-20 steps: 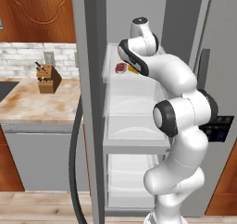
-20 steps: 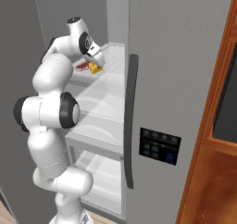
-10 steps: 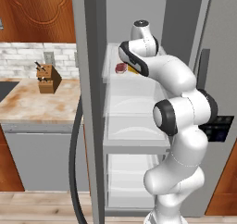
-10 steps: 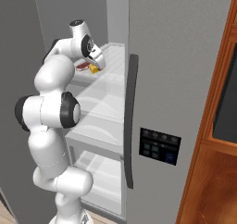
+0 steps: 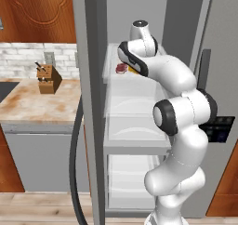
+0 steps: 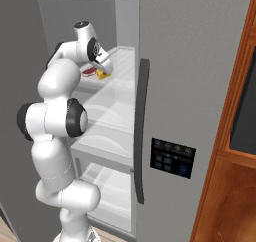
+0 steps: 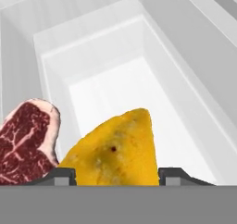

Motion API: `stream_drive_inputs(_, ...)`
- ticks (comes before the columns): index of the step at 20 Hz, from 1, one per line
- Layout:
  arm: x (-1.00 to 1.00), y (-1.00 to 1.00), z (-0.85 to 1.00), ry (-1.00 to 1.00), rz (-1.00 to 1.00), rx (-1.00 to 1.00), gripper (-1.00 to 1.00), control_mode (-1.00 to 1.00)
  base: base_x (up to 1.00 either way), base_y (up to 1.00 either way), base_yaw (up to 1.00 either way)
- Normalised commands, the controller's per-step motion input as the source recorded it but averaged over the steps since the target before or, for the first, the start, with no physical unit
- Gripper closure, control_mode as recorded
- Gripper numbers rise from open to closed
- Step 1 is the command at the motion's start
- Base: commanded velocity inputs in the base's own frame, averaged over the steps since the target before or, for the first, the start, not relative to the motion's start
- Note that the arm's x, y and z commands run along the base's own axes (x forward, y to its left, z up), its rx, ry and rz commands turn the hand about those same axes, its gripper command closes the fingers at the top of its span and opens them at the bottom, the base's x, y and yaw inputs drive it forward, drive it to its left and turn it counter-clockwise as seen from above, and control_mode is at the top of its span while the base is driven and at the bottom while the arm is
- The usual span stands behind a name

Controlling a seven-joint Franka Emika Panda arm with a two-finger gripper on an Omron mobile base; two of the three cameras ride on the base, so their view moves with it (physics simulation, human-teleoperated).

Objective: Take the cheese, steak, and broccoli from the fridge and place them on the plate on the dining counter to create an appetizer plate.

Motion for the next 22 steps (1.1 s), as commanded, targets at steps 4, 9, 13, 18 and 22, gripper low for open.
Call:
stream_drive_inputs(4, 0.0, -0.01, 0.0, -0.01, 0.0, 0.0, 1.0, -1.0, 0.0, 0.0, 0.0)
stream_drive_inputs(9, 0.01, -0.12, -0.31, 0.0, 0.0, 0.0, 1.0, -1.0, 0.0, 0.0, 0.0)
stream_drive_inputs(13, 0.12, -0.23, -0.94, 0.0, 0.0, 0.03, 1.0, -1.0, 0.0, 0.0, 0.0)
stream_drive_inputs(18, 0.21, -0.23, -1.0, 0.0, 0.0, 0.06, 1.0, -1.0, 0.0, 0.0, 0.0)
stream_drive_inputs(22, 0.27, -0.11, -1.0, 0.02, 0.0, 0.07, 1.0, -1.0, 0.0, 0.0, 0.0)
